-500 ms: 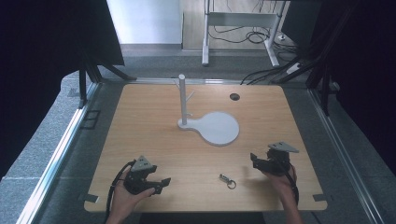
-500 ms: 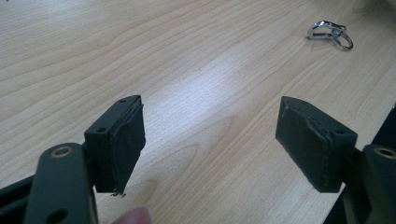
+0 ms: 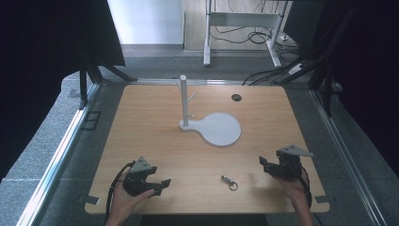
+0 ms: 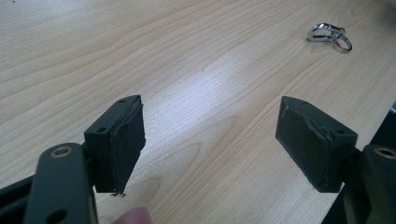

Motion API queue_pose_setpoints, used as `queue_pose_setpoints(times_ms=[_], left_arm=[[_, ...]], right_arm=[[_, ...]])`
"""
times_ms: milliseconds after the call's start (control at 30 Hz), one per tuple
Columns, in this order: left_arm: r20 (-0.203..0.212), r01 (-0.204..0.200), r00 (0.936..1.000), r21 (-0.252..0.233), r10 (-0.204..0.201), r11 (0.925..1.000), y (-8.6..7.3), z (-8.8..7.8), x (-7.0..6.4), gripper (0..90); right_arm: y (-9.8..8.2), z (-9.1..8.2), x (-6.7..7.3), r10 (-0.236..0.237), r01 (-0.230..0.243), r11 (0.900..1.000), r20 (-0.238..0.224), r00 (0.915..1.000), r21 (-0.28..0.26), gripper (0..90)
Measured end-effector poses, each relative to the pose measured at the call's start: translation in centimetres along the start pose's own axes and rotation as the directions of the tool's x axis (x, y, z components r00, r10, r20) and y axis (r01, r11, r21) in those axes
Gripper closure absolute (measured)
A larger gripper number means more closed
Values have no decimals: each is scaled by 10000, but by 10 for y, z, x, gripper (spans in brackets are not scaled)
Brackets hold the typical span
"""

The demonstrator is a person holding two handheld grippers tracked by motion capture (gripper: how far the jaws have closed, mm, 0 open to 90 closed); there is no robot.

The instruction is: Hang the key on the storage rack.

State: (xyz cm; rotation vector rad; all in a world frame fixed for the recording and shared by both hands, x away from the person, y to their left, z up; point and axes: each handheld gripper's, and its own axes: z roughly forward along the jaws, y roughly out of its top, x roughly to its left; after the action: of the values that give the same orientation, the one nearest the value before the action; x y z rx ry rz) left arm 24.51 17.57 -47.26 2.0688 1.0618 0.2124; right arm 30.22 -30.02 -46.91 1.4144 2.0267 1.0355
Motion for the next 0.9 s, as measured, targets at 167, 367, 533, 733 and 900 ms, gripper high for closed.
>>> queue_pose_setpoints(times_ms=[167, 367, 533, 733, 900], left_arm=[[21, -17, 10000, 35, 17, 10000, 0, 2, -1, 243], [96, -135, 9999, 158, 134, 9998, 0, 6, -5, 242], [-20, -99, 9999, 174, 99, 9998, 0, 5, -4, 242], [-32, 120, 9999, 72, -120, 9999, 0, 3, -1, 239], [11, 231, 9997, -39, -231, 9997, 0, 1, 1, 238]], right_arm=[[1, -2, 4, -195, 193, 9998, -312, 9993, -69, 313], [4, -6, 11, -517, 508, 9986, -583, 9970, -165, 344], [7, -9, 13, -527, 519, 9986, -890, 9946, -108, 373], [13, -13, 15, -685, 694, 9976, -1026, 9924, 44, 396], [15, -13, 18, -844, 875, 9959, -1172, 9895, 210, 417]])
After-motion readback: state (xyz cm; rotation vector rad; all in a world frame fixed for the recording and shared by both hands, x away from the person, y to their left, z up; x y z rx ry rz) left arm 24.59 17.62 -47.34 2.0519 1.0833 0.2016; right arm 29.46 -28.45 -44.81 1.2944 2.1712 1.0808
